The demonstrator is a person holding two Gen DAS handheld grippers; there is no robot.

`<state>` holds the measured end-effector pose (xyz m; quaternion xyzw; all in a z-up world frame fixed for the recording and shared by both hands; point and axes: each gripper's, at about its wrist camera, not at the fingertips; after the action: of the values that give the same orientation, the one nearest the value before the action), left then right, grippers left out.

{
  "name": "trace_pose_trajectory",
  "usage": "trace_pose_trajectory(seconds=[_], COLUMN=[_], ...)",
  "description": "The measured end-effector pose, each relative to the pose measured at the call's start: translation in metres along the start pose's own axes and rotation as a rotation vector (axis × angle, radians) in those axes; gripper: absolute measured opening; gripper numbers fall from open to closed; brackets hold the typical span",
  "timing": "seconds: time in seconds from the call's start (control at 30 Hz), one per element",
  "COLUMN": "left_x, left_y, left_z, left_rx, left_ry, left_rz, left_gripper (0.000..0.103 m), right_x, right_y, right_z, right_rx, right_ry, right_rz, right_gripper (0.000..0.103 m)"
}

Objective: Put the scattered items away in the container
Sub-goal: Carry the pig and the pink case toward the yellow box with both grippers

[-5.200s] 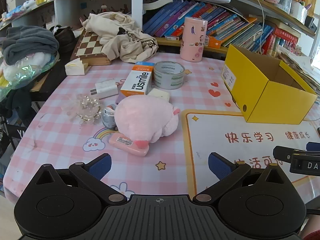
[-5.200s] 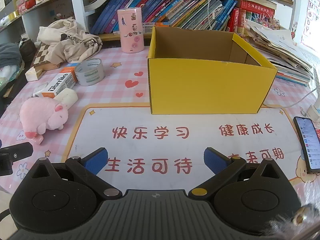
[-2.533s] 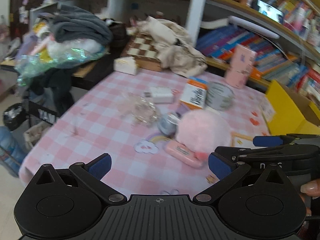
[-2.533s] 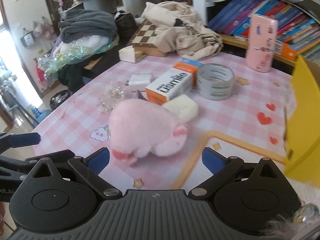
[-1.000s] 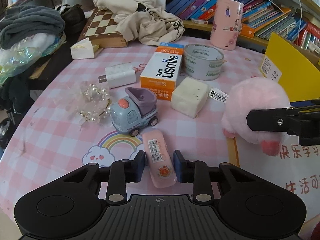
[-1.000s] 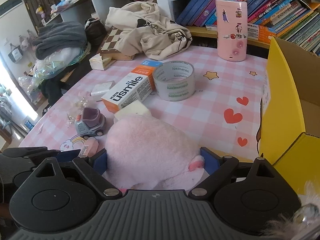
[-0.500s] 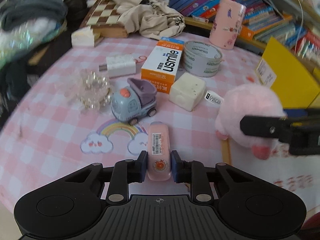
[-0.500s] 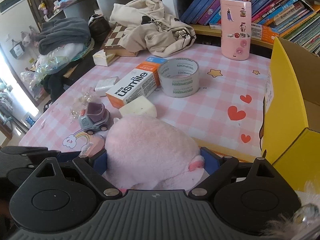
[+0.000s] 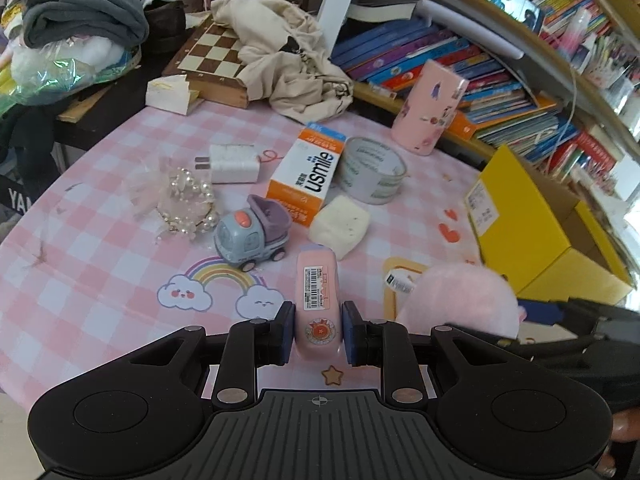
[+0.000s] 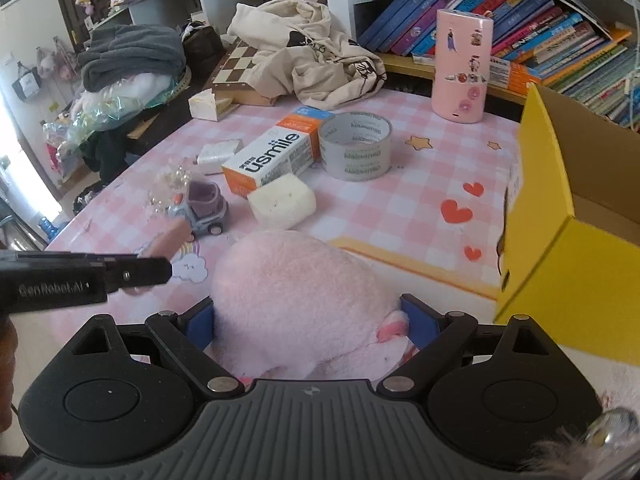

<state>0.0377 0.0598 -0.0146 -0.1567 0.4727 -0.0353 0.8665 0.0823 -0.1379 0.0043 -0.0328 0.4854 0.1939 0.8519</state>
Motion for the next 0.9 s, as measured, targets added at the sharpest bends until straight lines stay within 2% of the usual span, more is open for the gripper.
trace_pose_trajectory(seconds=[0.33,0.9], left_x=[-0.017,-0.025], left_y=[0.003,-0.007], left_z=[-0.005,-0.012], left_rx=[0.014,0.088], left_ry=[-0.015,-0.005], left_rz=[-0.084,-0.166], left_gripper=[0.023,0.023], right_x=[-0.02,-0.046], right_y=[0.006,0.007], right_z=[-0.018,-0.048], right_rx=[0.061,0.154], right_ry=[-0.046,-0.077], right_rz=[-0.042,-0.128], right_gripper=[0.092,0.092])
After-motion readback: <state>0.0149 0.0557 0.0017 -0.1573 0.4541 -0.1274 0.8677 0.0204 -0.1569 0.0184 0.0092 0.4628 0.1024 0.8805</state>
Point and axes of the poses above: each gripper's, at about its wrist camera, not at the fingertips, and x roughly the way its jaws point, y to its left, z to its top, and after that the axes turned 10 degrees about y, right-handed
